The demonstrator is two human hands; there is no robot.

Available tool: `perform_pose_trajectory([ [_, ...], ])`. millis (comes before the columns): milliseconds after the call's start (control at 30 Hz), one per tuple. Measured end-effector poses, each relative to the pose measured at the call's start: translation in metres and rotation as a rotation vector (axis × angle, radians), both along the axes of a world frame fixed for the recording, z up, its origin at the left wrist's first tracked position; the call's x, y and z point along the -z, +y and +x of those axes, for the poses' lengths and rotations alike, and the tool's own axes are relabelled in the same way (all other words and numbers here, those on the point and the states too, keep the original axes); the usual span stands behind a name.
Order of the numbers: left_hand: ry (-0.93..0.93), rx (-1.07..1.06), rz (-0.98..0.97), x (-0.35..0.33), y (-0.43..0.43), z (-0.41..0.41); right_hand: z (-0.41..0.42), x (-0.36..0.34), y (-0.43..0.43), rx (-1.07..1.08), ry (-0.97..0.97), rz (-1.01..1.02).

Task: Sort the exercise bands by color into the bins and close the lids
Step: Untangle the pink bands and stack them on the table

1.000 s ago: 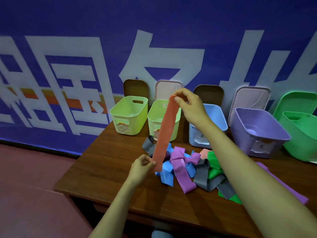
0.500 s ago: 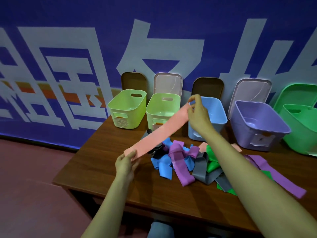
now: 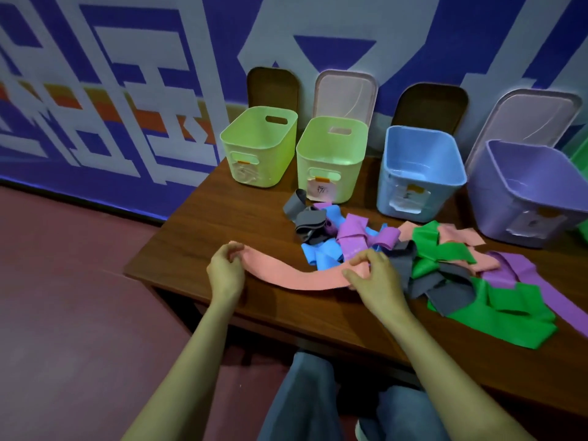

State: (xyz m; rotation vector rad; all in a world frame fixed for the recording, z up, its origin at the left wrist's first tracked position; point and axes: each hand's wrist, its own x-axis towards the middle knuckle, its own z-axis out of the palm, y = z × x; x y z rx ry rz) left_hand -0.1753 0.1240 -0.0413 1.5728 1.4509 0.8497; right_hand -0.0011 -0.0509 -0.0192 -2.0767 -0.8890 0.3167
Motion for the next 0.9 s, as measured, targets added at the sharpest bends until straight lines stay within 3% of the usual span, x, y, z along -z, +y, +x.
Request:
perform_pose_trajectory([
  [200,0.105,0.076,0.094,0.017,-0.003,-0.011,-0.015,0.043,-0.021,0.045,-0.029,-0.102],
  [567,0.281,0.064,0.130,0.027,-0.006,-0.012,-0.022,0.052,-0.025,0.018,-0.028,-0.153],
  [800,0.318,0.036,0.123,0.035,-0.009,-0.009,-0.022,0.056,-0.028,0.041,-0.111,-0.196],
  [900,0.384,0.017,0.148,0.034,-0.010,-0.008,-0.023,0.056,-0.030,0.045,-0.230,-0.233],
])
